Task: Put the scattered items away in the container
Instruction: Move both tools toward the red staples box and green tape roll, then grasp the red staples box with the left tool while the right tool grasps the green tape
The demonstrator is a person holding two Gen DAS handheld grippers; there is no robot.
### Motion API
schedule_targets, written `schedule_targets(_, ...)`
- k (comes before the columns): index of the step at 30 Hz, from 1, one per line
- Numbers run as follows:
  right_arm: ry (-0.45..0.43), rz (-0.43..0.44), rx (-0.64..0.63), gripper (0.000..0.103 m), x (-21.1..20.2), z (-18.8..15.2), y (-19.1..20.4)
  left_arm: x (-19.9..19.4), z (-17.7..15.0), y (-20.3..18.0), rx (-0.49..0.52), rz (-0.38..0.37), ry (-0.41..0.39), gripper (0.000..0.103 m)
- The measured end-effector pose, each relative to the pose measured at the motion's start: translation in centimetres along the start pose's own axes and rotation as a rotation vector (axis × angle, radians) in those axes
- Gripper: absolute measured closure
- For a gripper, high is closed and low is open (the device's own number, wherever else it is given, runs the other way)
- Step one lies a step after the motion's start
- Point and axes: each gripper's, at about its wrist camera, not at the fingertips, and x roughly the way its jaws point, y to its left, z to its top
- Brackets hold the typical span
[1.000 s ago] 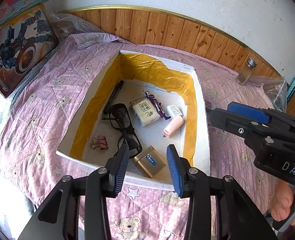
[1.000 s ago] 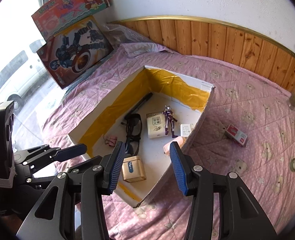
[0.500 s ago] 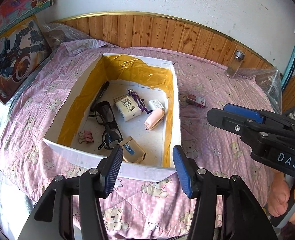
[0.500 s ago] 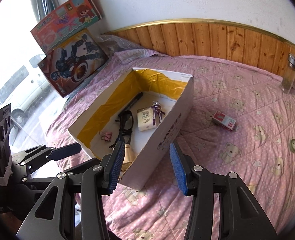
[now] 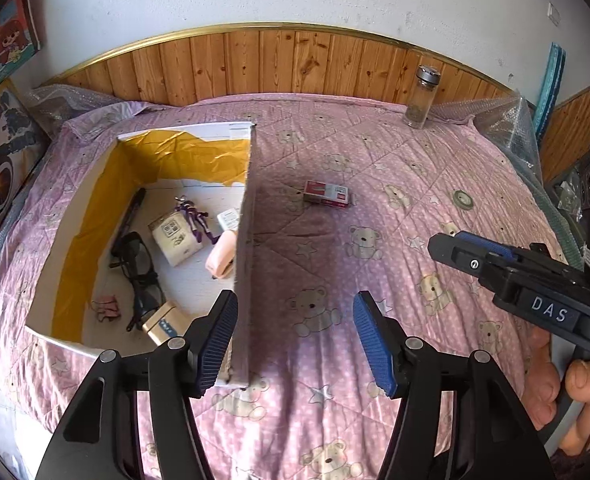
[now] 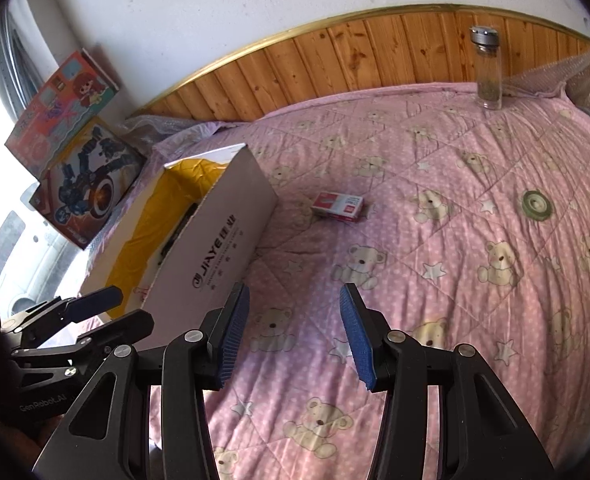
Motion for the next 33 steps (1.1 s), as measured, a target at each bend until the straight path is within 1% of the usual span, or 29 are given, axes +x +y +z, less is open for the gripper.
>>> schedule_targets(4, 0.007, -0.038, 0.027, 0.053, 0.7, 0.1, -2.9, 1.9, 1.4, -1.8, -0.008, -0.029, 0.022, 0.037)
schedule_targets(7, -0.005, -0.083, 0.068, 0.053, 0.6, 0.9, -6.2, 3.7, 2.4, -2.8, -0.029, -0.047, 0.048, 0.034)
schedule_targets(11, -0.047, -0.161, 0.175, 0.052, -0.4, 3.1, -12.7, 7.1, 4.0, -4.0, -0.051, -0.079, 0.108, 0.033)
schedule_targets(14, -0.059, -0.247, 0.230, 0.048, -0.2, 4.9, -17.7, 10.1, 5.4, -4.6, -0.073, -0.073, 0.139, 0.033)
schedule_targets(16, -0.046, -0.289, 0.251, 0.046, 0.8, 6.0, -20.7, 12.2, 6.4, -4.9, -0.096, -0.070, 0.165, 0.033)
schedule_targets(19, -0.004, -0.346, 0.252, 0.044, 3.1, 7.2, -24.0, 15.2, 7.9, -4.8, -0.155, -0.069, 0.190, 0.033)
schedule_targets(22, 0.035, -0.379, 0.225, 0.043, 5.4, 8.1, -26.1, 18.3, 9.1, -4.3, -0.208, -0.059, 0.218, 0.033)
schedule_targets(26, 0.078, -0.439, 0.153, 0.042, 8.1, 8.9, -27.2, 21.9, 10.3, -2.9, -0.305, -0.041, 0.246, 0.033)
schedule_targets(28, 0.107, -0.479, 0.123, 0.042, 9.6, 9.1, -27.9, 23.4, 10.9, -2.0, -0.357, -0.012, 0.252, 0.033)
schedule_targets(29, 0.110, -0.483, 0.115, 0.038, 10.1, 9.1, -28.2, 24.2, 11.1, -1.6, -0.382, -0.008, 0.255, 0.032)
schedule_targets(30, 0.099, -0.476, 0.111, 0.036, 10.3, 9.2, -28.5, 25.0, 11.4, -1.3, -0.403, 0.001, 0.263, 0.031)
schedule_targets(33, 0.105, -0.453, 0.088, 0.034, 11.1, 9.4, -28.9, 27.3, 12.0, -0.7, -0.444, 0.026, 0.272, 0.031)
